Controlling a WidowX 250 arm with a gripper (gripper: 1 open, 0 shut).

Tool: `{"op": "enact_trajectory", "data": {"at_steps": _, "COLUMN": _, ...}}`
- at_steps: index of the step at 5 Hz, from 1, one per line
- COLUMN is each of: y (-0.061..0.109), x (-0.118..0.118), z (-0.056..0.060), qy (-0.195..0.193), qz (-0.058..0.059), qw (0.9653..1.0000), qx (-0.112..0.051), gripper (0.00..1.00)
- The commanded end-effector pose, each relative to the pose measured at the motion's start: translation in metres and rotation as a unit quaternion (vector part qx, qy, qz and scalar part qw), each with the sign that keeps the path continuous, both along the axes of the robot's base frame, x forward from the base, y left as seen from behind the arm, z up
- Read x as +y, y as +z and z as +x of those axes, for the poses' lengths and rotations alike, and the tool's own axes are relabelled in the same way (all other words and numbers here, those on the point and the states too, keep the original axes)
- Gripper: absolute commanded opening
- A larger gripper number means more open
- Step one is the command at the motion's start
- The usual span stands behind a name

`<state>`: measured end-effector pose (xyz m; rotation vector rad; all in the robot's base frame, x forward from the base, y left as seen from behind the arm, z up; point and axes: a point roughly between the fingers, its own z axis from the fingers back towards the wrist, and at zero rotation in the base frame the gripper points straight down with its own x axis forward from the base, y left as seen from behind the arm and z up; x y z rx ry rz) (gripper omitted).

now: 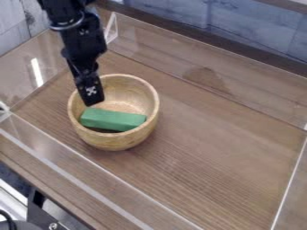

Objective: Move green stick from inside the wooden bowl to the table next to it

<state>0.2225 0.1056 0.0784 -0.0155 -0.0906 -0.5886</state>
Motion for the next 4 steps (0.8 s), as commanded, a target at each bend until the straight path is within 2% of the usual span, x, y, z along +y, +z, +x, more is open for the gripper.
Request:
{"op": "enact_trajectory", "data": {"at_steps": 1, "y": -0.006, "x": -0.004, "z": 0.004, "qy": -0.037, "qz": 0.005, "qw": 0.9993, "qx": -0.008, "gripper": 1.00}}
{"op": "enact_trajectory", "data": {"at_steps": 3, "y": -0.029, "x": -0.003, "z": 0.016, "qy": -0.075, "qz": 0.010, "qw": 0.9971, "qx": -0.005, "gripper": 1.00}}
{"op": "enact_trajectory", "data": {"at_steps": 4, "y": -0.044, "x": -0.001, "z": 0.016, "qy": -0.040, "qz": 0.011, "qw": 0.9991, "qx": -0.005, "gripper": 1.00}}
